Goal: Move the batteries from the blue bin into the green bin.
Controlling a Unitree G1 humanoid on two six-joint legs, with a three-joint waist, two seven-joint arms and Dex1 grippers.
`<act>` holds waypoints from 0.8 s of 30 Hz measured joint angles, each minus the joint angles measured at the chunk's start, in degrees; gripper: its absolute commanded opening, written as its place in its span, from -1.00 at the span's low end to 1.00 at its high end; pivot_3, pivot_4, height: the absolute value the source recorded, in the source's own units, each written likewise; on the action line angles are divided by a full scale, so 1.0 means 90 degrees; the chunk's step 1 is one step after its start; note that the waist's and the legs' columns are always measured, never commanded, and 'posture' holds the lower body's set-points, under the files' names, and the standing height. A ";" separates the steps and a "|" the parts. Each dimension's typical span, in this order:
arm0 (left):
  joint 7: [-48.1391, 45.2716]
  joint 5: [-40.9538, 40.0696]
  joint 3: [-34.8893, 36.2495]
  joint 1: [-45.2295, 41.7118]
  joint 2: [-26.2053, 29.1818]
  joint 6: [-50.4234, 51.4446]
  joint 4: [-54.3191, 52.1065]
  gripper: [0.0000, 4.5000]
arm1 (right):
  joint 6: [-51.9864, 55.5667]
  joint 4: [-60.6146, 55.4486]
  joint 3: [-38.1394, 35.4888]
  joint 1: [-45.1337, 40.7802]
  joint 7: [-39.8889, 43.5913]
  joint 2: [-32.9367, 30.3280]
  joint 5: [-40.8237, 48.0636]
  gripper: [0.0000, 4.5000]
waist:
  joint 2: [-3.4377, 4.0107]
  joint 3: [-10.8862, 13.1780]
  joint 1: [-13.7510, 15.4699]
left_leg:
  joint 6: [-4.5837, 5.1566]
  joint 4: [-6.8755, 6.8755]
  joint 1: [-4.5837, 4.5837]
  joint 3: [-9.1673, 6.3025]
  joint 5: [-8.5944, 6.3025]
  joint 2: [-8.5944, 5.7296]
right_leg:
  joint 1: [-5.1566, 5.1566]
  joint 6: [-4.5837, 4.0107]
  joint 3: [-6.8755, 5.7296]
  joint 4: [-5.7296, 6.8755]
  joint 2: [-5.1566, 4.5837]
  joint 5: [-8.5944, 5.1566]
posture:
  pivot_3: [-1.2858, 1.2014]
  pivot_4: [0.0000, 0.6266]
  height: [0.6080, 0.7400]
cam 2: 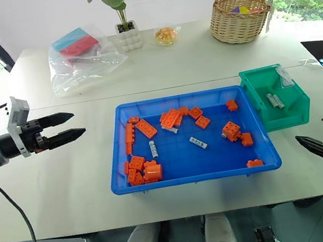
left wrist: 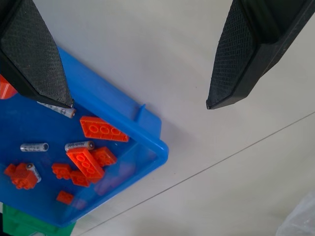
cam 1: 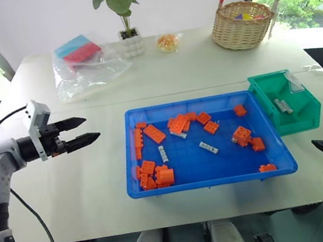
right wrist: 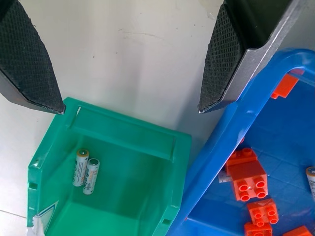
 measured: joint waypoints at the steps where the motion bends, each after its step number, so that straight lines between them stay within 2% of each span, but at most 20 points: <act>1: 0.0000 -0.0001 0.0000 -0.0001 -0.0002 0.0000 0.0001 1.00 | 0.0000 -0.0006 0.0000 -0.0002 -0.0010 0.0000 -0.0001 0.97 | 0.0000 0.0000 -0.0002 | 0.0000 0.0000 0.0000 0.0000 0.0000 0.0000 | 0.0000 0.0000 0.0000 0.0000 0.0000 0.0000 | 0.03 -0.52 0.43; 24: -0.0118 0.0154 -0.0018 -0.0079 -0.0012 -0.0034 0.0086 1.00 | 0.0007 -0.0050 0.0028 -0.0167 -0.0091 -0.0023 -0.0154 0.97 | 0.0000 0.0000 -0.0007 | 0.0001 -0.0001 0.0001 0.0001 0.0000 0.0000 | -0.0001 0.0000 0.0000 0.0001 0.0003 0.0002 | 0.03 -0.52 0.43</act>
